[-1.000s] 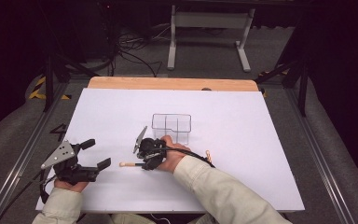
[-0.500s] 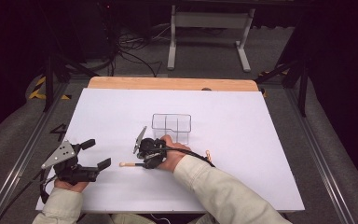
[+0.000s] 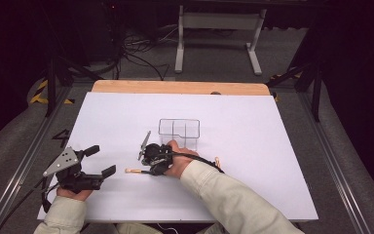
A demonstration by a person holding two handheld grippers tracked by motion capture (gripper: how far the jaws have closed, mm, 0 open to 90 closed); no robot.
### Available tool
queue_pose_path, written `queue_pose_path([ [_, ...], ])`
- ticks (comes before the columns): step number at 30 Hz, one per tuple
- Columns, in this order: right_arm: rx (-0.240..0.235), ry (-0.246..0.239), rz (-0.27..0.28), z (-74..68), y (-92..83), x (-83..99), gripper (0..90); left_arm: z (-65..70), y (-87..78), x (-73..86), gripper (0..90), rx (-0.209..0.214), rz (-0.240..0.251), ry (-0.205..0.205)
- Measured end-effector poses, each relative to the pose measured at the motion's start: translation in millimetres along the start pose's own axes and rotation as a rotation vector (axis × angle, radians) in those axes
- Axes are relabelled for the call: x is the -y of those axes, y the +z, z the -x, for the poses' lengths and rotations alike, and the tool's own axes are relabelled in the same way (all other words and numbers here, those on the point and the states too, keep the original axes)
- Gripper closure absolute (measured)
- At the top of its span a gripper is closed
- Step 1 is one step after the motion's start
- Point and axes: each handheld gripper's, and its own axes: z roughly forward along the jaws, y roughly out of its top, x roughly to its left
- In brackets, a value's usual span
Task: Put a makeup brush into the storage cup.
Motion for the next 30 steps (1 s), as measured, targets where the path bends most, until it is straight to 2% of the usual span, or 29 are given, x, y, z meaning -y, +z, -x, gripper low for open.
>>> queue_pose_path([
  [7,0.010,-0.005,-0.010,-1.6,-0.1,-1.7,83.6,0.0,-0.1,0.0,3.8,-0.001,0.001,0.000],
  [13,0.015,0.014,0.012,-2.1,-3.7,-2.1,83.7,-0.1,0.4,0.1,3.8,0.001,-0.003,0.002],
  [22,0.014,0.016,0.047,-3.3,-19.3,-2.0,83.7,-0.4,0.5,0.3,3.8,-0.002,-0.003,-0.002],
  [28,0.025,0.024,0.087,-3.4,-38.2,-2.5,83.7,-0.8,1.0,0.3,3.8,-0.002,-0.005,0.002],
  [30,0.023,0.046,0.101,-2.8,-47.3,-2.6,83.7,-0.5,1.3,0.3,3.8,0.002,-0.006,-0.001],
])
